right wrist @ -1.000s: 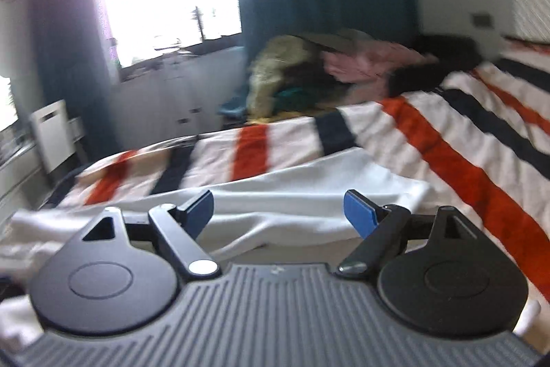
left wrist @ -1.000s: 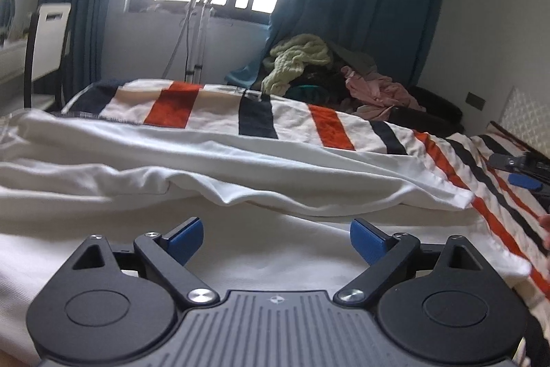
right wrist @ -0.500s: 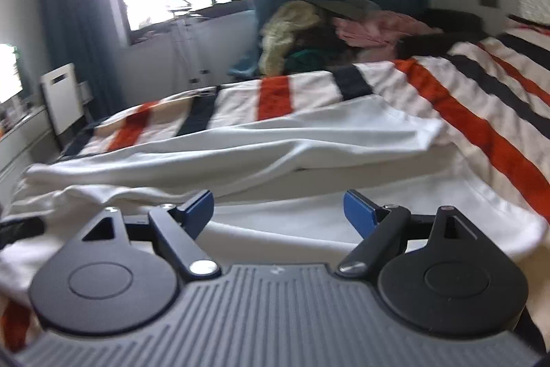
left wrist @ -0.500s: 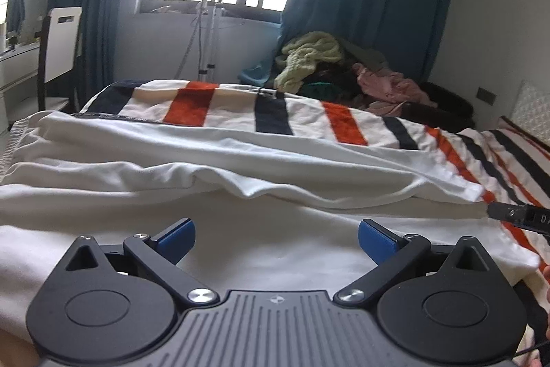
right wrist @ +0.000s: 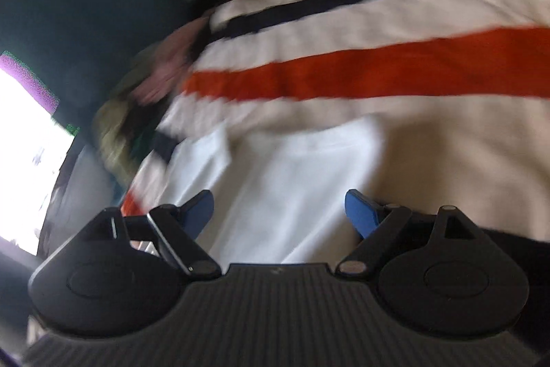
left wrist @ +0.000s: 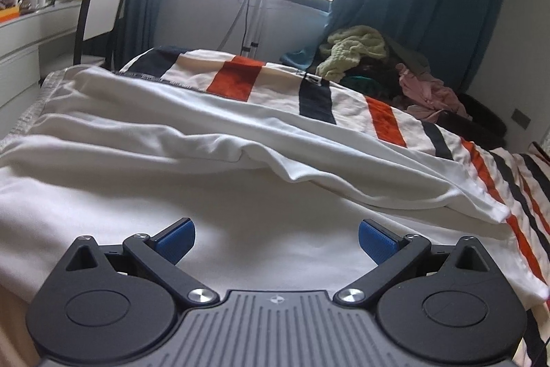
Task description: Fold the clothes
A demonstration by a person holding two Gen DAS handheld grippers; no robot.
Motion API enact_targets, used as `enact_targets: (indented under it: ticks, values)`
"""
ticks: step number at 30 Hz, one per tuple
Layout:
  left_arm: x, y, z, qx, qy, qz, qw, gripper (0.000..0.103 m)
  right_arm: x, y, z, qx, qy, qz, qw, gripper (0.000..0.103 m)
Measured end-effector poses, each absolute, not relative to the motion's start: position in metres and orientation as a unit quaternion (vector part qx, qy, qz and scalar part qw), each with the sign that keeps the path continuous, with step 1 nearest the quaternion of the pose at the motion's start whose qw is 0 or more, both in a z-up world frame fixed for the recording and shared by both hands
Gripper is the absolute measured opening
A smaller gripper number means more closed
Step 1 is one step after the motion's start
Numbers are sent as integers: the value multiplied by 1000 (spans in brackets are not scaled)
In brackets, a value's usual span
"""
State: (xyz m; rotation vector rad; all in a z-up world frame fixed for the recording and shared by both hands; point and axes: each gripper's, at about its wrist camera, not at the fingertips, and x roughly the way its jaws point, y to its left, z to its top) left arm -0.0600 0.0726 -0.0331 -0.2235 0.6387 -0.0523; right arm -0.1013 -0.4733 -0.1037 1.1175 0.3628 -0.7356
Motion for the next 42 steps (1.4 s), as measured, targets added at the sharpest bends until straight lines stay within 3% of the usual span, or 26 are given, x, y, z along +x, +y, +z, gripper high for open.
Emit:
enact_targets:
  ticks: [13, 20, 25, 31, 42]
  values:
    - [-50, 78, -51, -143, 348, 14, 927, 102, -75, -510, -151, 588, 199, -364, 695, 86]
    - [-50, 85, -53, -162, 352, 32, 921, 102, -54, -507, -140, 591, 176, -274, 738, 86]
    - [-63, 103, -35, -184, 296, 51, 936, 102, -48, -515, -140, 584, 183, -274, 742, 86]
    - [-74, 150, -7, -213, 263, 132, 932, 103, -53, -519, -152, 575, 213, -332, 717, 66]
    - [-97, 271, 9, -364, 272, 194, 869, 103, -61, -510, -152, 596, 202, -335, 701, 63]
